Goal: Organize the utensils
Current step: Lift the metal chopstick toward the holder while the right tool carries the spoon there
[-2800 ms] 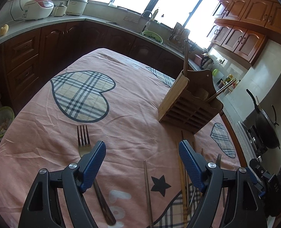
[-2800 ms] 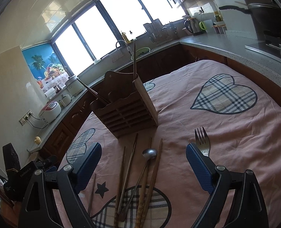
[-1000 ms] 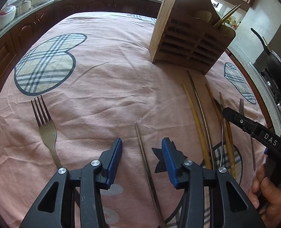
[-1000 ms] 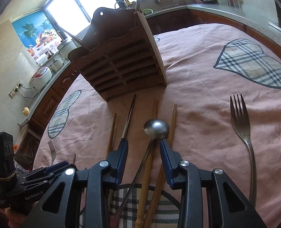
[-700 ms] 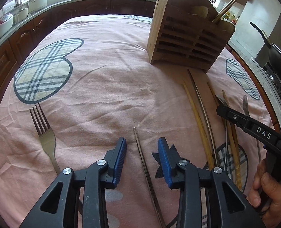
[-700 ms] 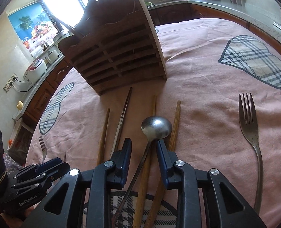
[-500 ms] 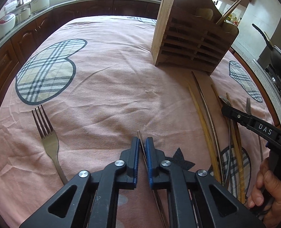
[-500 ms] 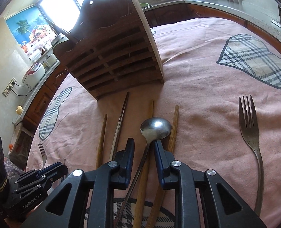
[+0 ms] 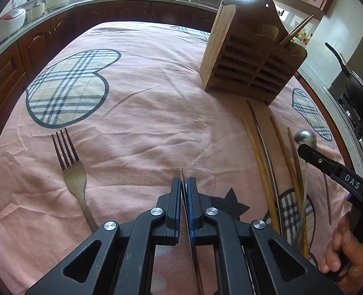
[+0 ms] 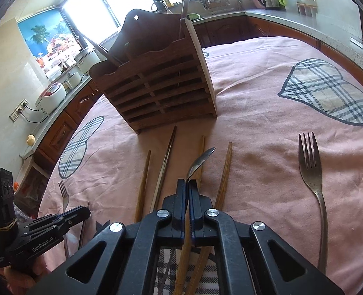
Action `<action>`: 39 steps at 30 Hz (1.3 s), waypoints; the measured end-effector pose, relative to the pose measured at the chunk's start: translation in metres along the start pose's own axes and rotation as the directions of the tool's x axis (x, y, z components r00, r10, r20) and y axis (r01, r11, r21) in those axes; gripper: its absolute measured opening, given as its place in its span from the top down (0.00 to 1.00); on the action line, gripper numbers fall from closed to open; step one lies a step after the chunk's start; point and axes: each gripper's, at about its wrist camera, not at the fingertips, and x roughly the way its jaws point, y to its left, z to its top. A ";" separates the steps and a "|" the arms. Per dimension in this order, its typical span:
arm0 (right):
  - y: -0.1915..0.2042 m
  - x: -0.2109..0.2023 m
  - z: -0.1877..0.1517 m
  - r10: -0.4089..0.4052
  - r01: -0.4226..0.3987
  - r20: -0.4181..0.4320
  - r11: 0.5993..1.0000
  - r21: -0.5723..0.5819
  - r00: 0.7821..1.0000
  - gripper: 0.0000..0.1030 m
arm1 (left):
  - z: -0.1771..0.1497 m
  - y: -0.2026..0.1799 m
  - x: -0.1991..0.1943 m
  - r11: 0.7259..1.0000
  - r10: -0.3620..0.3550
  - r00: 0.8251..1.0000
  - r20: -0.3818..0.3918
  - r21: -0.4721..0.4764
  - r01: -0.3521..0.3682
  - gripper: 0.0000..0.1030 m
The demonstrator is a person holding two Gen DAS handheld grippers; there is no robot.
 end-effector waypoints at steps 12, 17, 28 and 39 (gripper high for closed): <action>0.011 -0.022 -0.010 0.045 -0.045 0.024 0.999 -0.022 0.999 0.98 | -0.009 0.006 0.000 1.000 0.030 0.999 -0.043 0.001 -0.030 0.96; 0.015 -0.026 -0.013 0.052 -0.051 0.026 0.998 -0.032 0.998 0.98 | -0.006 -0.003 0.004 0.997 0.070 0.996 -0.063 0.033 -0.068 0.94; 0.015 -0.040 -0.014 0.058 -0.057 0.050 0.998 -0.031 0.997 0.98 | -0.005 -0.011 -0.007 0.996 0.062 0.998 -0.026 0.070 -0.060 0.97; 0.022 -0.081 -0.003 0.079 -0.072 0.142 0.996 -0.054 0.987 0.98 | -0.004 -0.020 -0.105 0.996 -0.061 0.984 0.164 0.081 0.048 0.97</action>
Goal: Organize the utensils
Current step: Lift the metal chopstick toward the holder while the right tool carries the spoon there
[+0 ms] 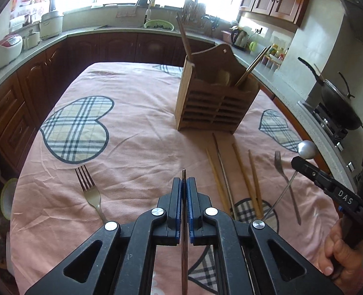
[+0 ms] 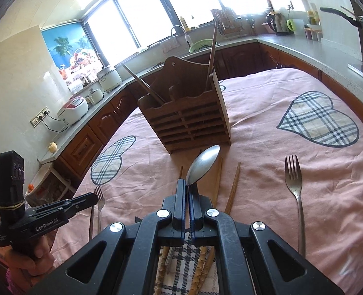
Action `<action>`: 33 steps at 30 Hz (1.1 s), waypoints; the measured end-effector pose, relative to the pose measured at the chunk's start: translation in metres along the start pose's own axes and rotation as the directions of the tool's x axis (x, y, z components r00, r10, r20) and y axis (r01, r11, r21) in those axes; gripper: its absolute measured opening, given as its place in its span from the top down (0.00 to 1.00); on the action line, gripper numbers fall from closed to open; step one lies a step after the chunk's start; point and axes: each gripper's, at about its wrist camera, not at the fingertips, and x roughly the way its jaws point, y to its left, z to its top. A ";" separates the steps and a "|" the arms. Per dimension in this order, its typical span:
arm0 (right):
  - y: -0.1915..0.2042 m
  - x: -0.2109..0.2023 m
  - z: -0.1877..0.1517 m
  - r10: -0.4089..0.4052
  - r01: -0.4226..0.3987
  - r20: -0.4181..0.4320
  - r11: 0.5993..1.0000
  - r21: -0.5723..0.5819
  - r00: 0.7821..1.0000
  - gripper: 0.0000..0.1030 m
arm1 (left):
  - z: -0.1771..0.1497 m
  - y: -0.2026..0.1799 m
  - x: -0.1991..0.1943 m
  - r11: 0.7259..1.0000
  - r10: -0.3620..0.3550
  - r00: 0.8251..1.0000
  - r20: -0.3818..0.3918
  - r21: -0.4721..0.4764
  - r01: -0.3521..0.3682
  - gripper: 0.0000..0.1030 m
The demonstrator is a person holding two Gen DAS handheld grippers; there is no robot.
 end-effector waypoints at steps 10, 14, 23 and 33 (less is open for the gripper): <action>0.013 -0.028 0.008 0.008 -0.005 0.069 0.999 -0.042 0.998 0.98 | -0.008 -0.003 -0.061 0.999 -0.035 0.993 0.111 0.006 0.035 0.97; 0.014 -0.033 0.007 0.003 0.001 0.078 0.999 -0.054 0.997 0.98 | -0.011 -0.001 -0.067 0.999 -0.037 0.992 0.117 0.001 0.037 0.97; 0.016 -0.045 0.007 -0.011 0.018 0.106 0.997 -0.071 0.994 0.98 | -0.007 -0.003 -0.079 0.999 -0.049 0.988 0.144 0.006 0.049 0.97; 0.015 -0.061 0.012 -0.018 0.031 0.152 0.996 -0.087 0.988 0.98 | -0.005 -0.005 -0.096 0.997 -0.080 0.979 0.187 0.017 0.079 0.97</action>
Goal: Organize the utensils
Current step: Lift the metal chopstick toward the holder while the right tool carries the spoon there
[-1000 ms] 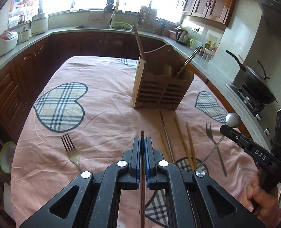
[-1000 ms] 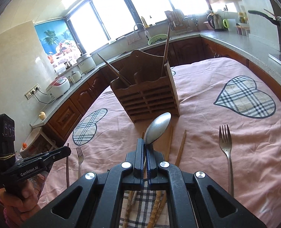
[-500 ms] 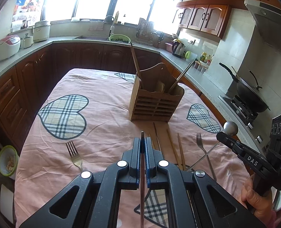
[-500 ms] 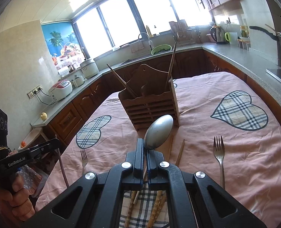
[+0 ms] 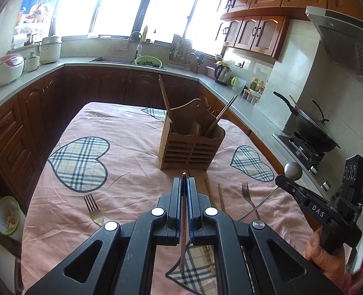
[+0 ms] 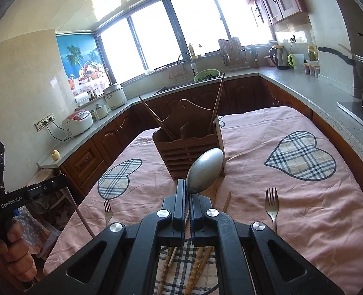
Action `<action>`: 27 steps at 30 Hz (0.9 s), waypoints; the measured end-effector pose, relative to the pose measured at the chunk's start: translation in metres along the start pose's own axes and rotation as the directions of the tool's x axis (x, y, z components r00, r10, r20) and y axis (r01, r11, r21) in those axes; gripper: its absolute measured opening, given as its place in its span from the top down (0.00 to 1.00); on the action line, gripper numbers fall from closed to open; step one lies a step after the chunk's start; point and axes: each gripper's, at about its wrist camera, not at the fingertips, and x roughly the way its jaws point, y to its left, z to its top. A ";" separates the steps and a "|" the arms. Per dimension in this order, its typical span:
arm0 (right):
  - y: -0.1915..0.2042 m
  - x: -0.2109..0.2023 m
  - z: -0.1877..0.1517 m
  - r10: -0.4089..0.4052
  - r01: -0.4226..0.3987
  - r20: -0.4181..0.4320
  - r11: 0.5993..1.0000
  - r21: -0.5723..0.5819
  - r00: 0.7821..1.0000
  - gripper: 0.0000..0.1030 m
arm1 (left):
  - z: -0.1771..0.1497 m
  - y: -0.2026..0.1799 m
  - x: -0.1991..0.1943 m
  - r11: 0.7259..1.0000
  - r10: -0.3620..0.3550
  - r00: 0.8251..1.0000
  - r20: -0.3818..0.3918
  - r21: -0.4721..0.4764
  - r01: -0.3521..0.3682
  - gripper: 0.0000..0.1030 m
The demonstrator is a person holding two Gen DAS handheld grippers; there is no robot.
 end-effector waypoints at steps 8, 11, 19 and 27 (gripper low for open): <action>-0.003 -0.001 0.005 -0.005 0.005 0.019 1.000 0.000 1.000 0.98 | 0.006 0.005 0.002 1.000 -0.004 1.000 0.018 -0.011 0.004 0.97; -0.005 0.000 0.007 -0.007 0.007 0.024 1.000 0.000 1.000 0.98 | 0.009 0.006 0.002 1.000 -0.005 1.000 0.028 -0.012 0.005 0.97; -0.007 0.005 0.015 -0.014 0.014 0.044 1.000 -0.005 0.999 0.98 | 0.021 0.010 0.001 1.000 -0.013 0.997 0.072 -0.019 0.014 0.97; -0.009 0.014 0.026 -0.021 0.023 0.059 1.000 -0.020 0.998 0.98 | 0.031 0.018 0.006 0.999 -0.023 0.993 0.118 -0.033 0.027 0.98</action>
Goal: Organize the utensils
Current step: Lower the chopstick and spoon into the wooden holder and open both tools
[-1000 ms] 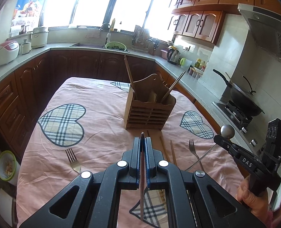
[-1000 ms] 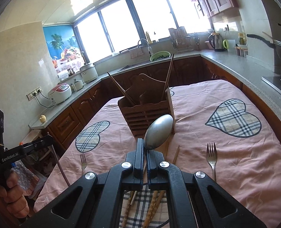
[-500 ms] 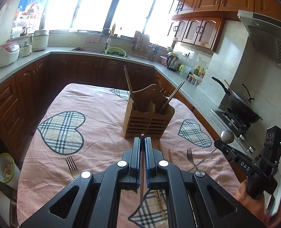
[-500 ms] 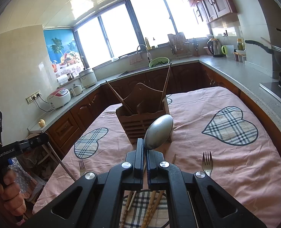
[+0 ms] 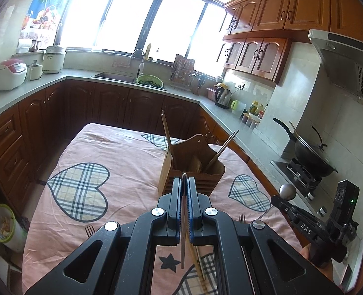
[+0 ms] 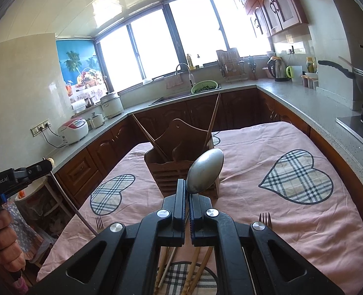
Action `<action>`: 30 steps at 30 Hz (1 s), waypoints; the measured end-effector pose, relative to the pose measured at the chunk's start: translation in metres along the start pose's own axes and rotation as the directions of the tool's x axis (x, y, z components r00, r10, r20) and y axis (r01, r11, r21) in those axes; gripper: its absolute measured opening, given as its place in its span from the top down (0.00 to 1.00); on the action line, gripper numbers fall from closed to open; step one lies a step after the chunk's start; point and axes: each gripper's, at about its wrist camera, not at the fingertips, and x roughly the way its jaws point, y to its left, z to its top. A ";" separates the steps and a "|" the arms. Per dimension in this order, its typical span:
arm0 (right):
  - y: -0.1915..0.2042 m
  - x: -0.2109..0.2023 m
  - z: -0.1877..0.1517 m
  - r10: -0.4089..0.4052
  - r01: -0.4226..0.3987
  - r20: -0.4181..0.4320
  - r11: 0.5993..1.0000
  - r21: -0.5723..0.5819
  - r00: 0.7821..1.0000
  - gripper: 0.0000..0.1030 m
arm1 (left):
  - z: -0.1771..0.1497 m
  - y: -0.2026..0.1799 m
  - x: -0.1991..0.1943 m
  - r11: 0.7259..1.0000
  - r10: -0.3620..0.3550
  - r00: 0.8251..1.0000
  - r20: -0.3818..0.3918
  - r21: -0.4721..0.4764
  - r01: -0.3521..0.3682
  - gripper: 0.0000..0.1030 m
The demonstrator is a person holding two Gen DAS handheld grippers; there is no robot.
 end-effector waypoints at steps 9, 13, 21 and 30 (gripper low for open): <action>-0.002 0.013 0.018 -0.008 0.008 0.028 1.000 -0.021 1.000 0.98 | 0.017 0.005 0.015 1.000 -0.019 0.998 0.056 -0.002 0.019 0.97; -0.003 0.020 0.029 -0.014 0.016 0.049 0.999 -0.035 0.999 0.98 | 0.027 0.011 0.024 0.999 -0.041 0.996 0.084 -0.023 0.044 0.97; -0.006 0.035 0.055 -0.032 0.038 0.107 0.998 -0.054 0.994 0.98 | 0.050 0.015 0.045 0.998 -0.056 0.982 0.179 -0.009 0.059 0.97; -0.007 0.064 0.092 -0.061 0.077 0.182 0.994 -0.082 0.981 0.98 | 0.071 0.017 0.089 0.999 -0.045 0.958 0.282 0.004 0.046 0.97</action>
